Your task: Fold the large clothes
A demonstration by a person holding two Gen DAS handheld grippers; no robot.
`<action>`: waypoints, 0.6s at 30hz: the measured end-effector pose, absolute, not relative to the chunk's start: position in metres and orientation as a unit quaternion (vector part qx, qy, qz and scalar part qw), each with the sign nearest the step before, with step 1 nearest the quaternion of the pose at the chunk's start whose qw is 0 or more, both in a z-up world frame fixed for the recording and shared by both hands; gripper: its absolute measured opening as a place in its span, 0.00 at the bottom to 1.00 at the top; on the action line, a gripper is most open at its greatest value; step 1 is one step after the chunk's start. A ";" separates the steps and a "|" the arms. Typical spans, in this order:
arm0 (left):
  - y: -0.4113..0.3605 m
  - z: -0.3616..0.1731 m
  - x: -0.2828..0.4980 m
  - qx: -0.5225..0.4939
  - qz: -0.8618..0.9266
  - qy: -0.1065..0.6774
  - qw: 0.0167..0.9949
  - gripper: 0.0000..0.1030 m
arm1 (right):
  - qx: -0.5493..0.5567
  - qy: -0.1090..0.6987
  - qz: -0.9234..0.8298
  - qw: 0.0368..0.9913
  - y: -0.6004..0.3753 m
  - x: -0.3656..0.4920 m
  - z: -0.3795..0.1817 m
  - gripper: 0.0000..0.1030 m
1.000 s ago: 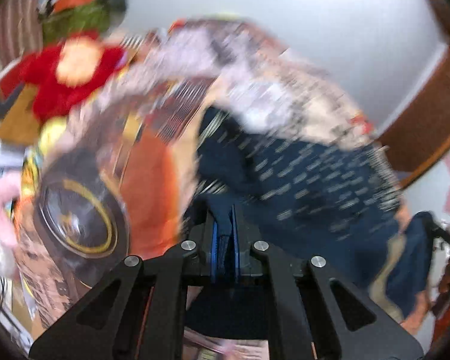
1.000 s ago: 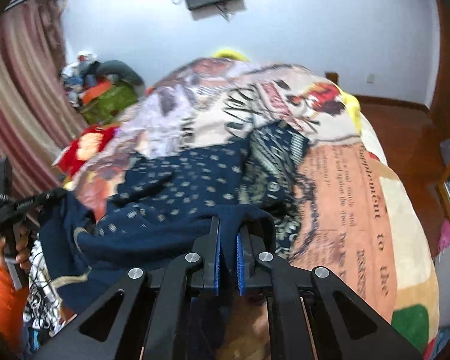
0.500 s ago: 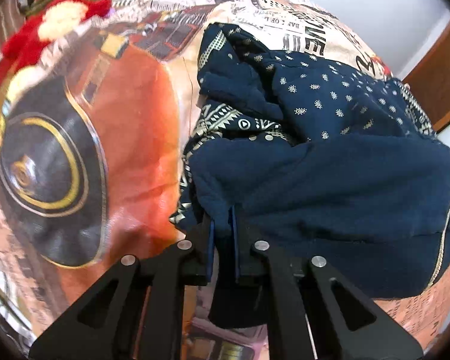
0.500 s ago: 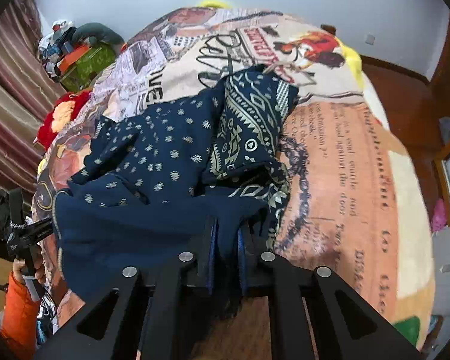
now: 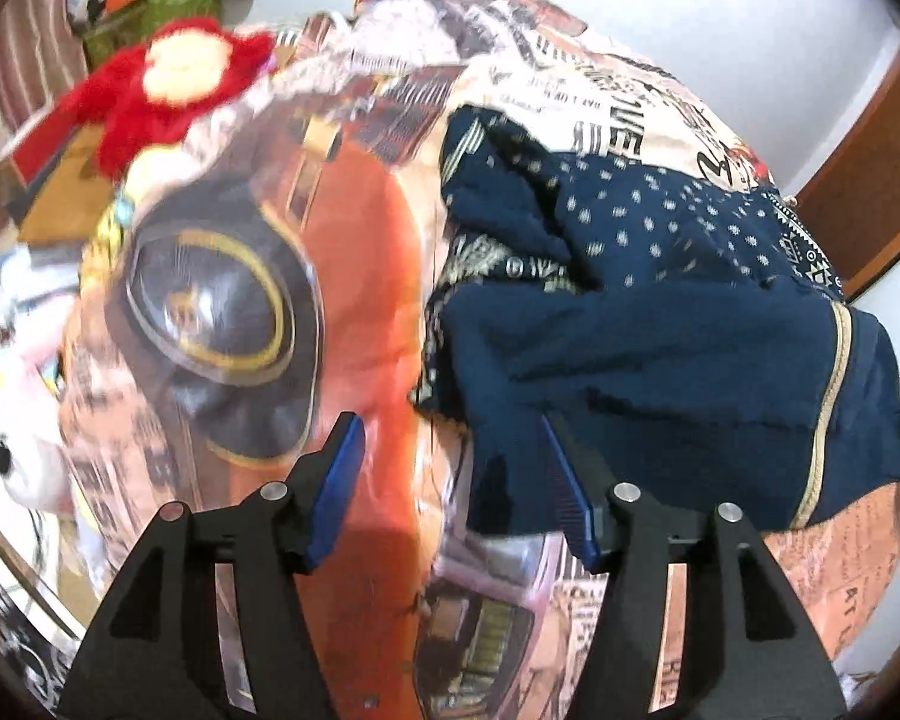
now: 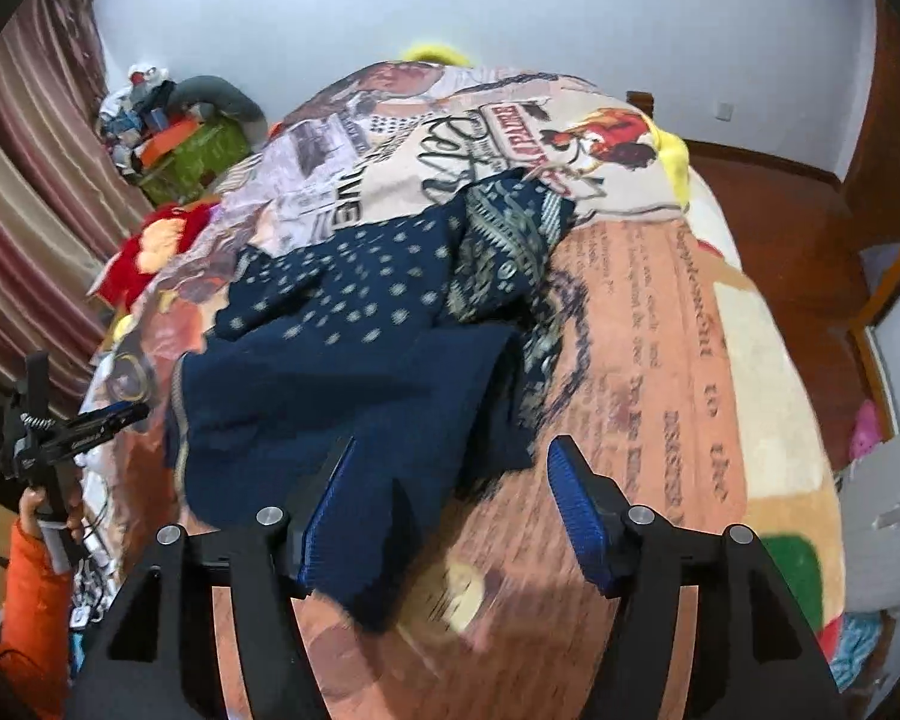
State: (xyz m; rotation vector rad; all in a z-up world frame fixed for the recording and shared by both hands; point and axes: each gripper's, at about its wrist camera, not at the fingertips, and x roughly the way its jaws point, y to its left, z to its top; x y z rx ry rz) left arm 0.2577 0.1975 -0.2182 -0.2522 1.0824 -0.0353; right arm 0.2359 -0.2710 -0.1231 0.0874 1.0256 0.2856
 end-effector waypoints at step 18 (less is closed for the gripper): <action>0.162 -0.250 0.267 -0.165 -0.071 0.550 0.816 0.04 | 0.066 0.506 0.179 0.841 -0.226 0.221 -0.172 0.09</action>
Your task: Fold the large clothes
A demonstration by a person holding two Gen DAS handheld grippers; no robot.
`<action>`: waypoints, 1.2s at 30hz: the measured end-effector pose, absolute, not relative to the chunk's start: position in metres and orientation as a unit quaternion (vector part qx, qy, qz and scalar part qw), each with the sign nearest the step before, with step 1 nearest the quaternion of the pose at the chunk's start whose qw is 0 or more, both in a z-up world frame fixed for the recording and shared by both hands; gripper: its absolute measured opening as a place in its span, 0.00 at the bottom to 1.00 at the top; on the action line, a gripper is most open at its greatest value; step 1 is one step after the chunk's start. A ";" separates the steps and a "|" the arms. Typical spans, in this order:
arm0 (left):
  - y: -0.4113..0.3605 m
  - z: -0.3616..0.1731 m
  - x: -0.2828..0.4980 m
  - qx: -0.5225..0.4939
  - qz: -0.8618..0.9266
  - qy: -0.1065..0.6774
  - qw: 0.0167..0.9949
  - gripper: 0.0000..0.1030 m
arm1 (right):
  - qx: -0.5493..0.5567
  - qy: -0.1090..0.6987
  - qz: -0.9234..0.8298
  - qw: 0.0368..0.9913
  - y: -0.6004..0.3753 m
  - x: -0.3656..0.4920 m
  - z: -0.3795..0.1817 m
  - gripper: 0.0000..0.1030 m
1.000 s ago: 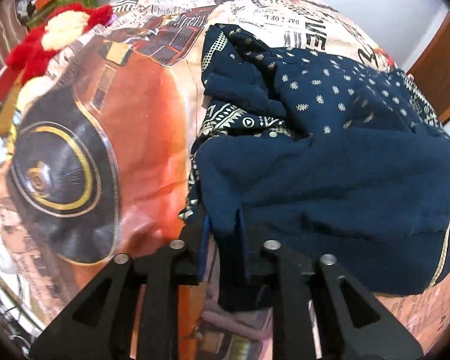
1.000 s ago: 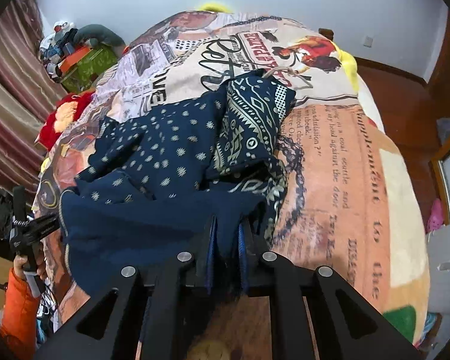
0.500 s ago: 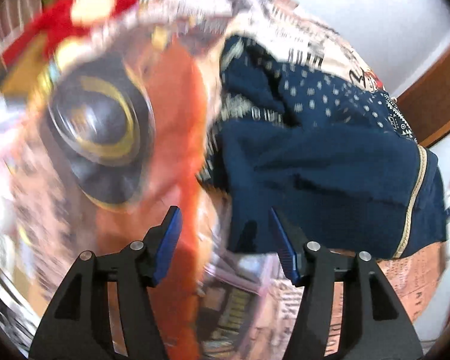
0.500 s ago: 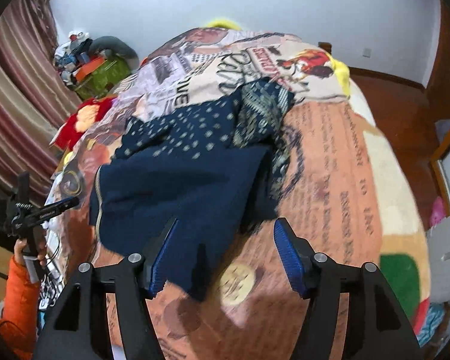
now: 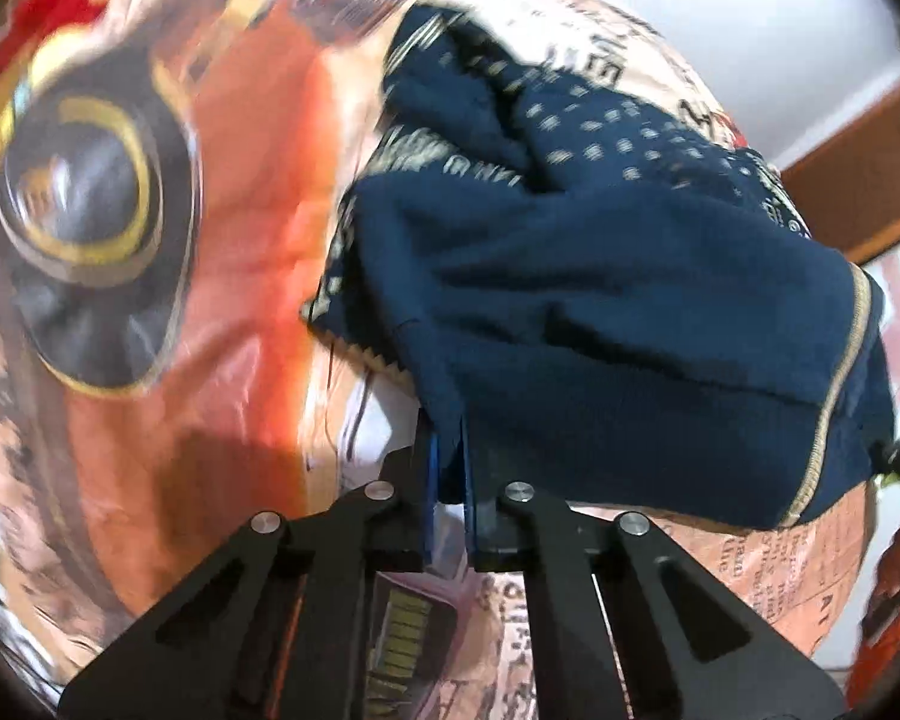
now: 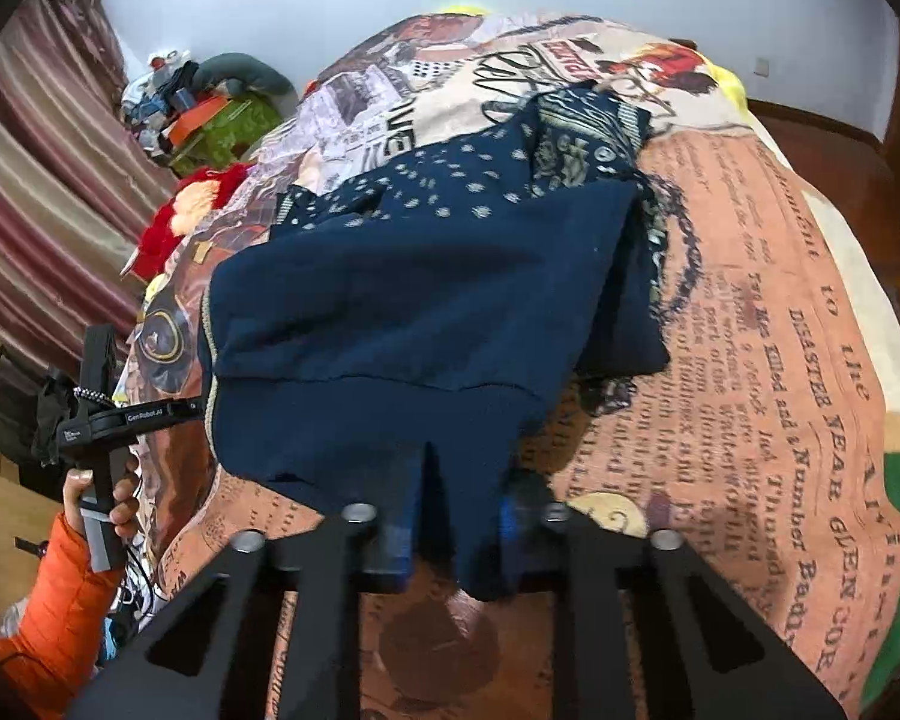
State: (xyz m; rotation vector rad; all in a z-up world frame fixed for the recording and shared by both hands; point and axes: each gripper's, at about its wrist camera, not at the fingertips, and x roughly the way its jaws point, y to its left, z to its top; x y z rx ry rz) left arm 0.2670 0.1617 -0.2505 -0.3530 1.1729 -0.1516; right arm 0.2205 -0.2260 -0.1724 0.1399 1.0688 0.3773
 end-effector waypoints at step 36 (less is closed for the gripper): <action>0.180 -0.254 0.516 -0.131 0.002 0.494 0.860 0.05 | 0.115 0.501 0.173 0.840 -0.273 0.515 -0.213 0.05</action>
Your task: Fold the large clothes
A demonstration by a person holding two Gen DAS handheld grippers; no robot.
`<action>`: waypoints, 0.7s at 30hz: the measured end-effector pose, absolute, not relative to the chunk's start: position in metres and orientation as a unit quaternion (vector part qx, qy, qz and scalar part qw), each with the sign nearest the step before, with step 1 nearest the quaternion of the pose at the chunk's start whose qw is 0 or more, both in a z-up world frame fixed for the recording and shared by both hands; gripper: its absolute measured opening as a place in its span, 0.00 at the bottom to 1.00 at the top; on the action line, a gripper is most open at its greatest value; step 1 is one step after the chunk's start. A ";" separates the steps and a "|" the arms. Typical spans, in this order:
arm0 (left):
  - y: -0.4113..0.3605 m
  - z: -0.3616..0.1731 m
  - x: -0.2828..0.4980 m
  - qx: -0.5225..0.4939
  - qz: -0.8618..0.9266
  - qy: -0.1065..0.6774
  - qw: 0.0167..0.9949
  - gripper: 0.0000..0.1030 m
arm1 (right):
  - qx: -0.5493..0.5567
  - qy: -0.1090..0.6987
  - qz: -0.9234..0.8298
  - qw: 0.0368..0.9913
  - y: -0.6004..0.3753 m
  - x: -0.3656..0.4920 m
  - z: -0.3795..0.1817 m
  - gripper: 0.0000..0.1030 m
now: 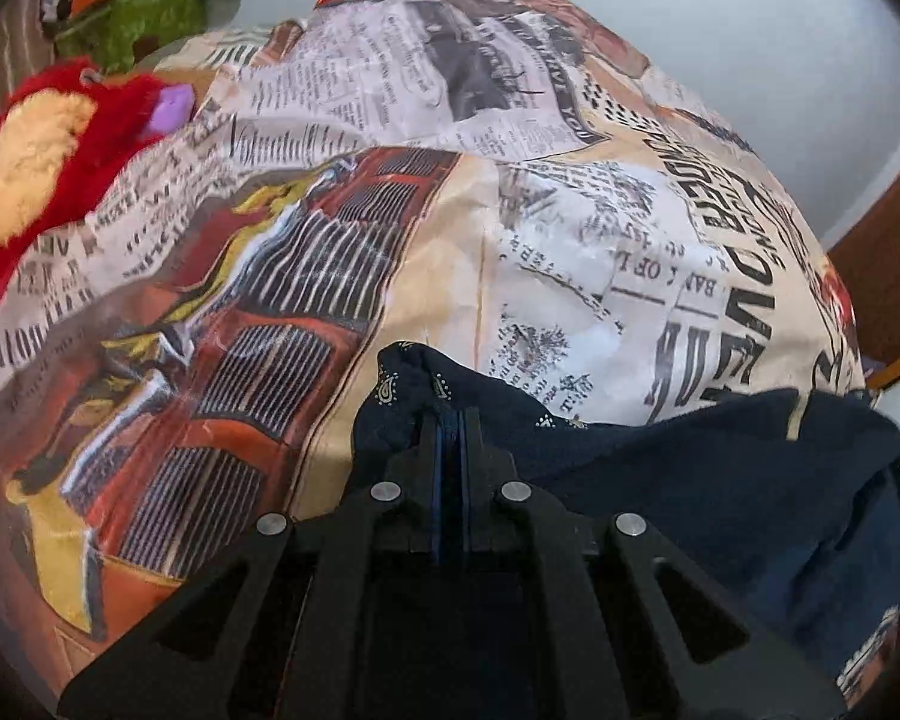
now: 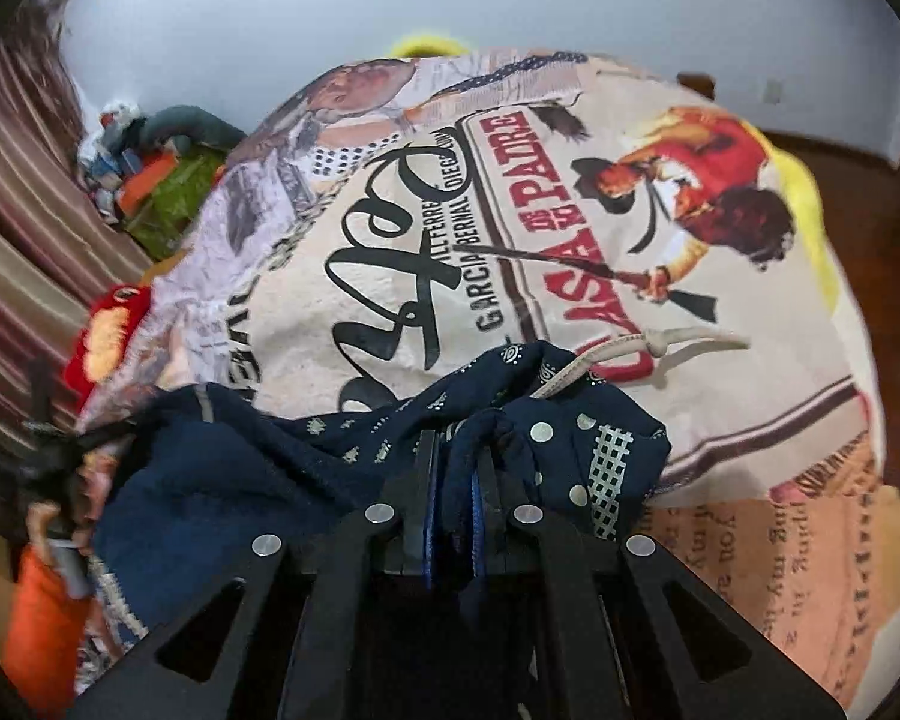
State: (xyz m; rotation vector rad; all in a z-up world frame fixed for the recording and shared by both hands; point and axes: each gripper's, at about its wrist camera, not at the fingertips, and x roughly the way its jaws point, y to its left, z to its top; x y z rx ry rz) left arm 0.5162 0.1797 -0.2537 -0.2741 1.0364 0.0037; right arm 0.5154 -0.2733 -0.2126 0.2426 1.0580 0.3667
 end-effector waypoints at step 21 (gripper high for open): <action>0.137 -0.120 0.423 0.003 -0.016 0.429 0.903 0.57 | 0.040 0.402 0.151 0.902 -0.270 0.426 -0.086 0.78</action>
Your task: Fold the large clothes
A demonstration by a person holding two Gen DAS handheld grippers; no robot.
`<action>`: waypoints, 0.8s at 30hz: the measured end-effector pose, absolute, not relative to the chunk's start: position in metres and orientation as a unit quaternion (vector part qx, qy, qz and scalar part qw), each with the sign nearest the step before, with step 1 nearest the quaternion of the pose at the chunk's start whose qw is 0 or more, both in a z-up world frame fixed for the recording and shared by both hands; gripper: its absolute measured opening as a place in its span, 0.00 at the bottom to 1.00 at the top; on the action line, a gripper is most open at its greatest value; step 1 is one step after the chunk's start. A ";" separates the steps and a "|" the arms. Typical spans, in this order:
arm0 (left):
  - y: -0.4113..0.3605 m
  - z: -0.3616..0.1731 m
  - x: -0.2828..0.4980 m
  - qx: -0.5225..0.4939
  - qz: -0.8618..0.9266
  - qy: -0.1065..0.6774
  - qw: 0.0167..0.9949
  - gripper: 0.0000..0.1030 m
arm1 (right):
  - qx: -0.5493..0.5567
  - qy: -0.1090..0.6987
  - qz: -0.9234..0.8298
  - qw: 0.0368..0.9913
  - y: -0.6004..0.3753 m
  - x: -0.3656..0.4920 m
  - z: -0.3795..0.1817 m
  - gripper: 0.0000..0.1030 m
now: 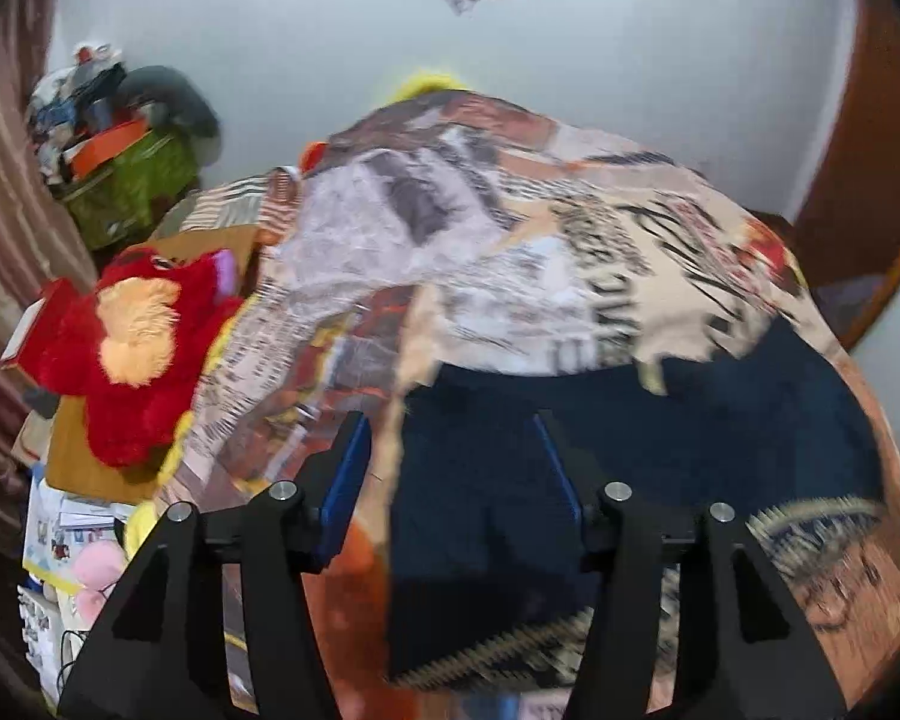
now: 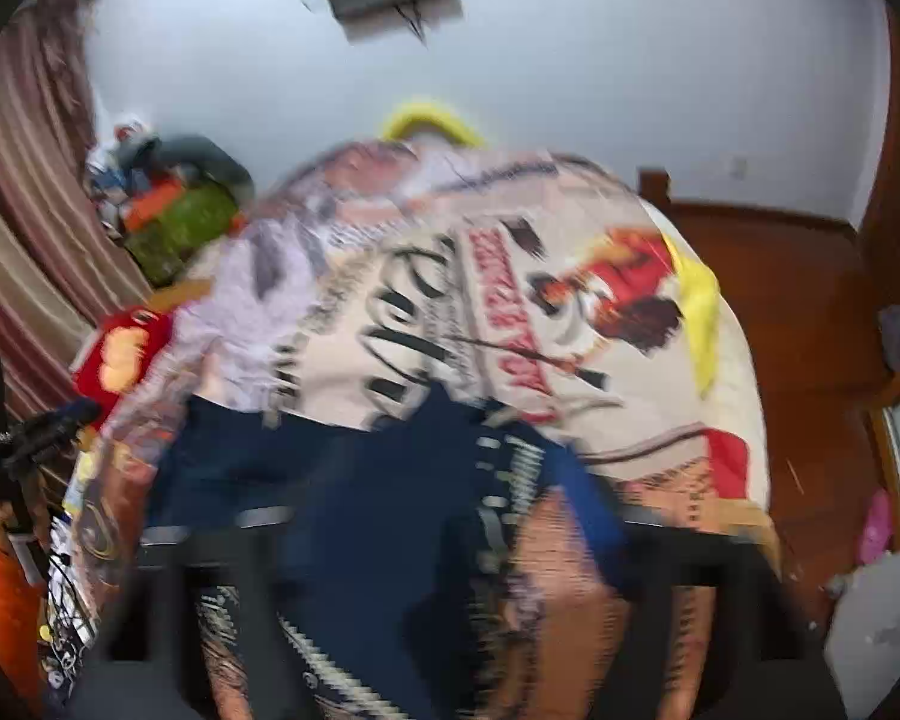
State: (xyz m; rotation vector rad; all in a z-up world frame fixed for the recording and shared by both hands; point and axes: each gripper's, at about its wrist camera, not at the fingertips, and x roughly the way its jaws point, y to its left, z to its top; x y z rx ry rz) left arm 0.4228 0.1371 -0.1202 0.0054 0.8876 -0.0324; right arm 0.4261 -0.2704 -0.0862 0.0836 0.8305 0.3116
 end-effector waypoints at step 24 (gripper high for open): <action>0.069 -0.247 0.391 -0.004 -0.084 0.510 0.856 0.91 | -0.188 0.502 0.226 0.814 -0.128 0.390 -0.221 0.95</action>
